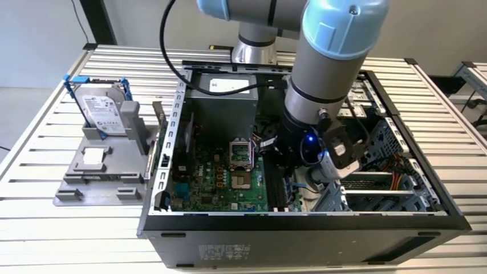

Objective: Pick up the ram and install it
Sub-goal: 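Insert the ram into the slot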

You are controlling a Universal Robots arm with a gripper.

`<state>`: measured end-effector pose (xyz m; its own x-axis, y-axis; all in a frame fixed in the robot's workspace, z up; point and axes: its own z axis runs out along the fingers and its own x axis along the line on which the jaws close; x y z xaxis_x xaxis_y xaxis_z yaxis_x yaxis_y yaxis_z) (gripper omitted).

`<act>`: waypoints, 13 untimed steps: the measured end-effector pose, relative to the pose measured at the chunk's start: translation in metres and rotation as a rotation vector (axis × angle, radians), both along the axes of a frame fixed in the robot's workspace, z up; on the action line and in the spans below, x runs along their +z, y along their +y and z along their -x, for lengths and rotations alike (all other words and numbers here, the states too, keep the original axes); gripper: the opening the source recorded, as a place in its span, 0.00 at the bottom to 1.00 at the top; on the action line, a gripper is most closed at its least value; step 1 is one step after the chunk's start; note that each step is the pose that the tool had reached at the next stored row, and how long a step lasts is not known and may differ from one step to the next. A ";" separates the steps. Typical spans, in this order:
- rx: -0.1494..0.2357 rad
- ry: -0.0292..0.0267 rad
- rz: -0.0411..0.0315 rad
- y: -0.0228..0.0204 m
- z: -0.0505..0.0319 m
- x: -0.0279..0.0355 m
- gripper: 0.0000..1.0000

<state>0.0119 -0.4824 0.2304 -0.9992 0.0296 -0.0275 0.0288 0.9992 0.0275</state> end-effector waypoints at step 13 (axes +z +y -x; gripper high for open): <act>0.004 0.0079 -0.0001 0.0001 0.0008 -0.0090 0.00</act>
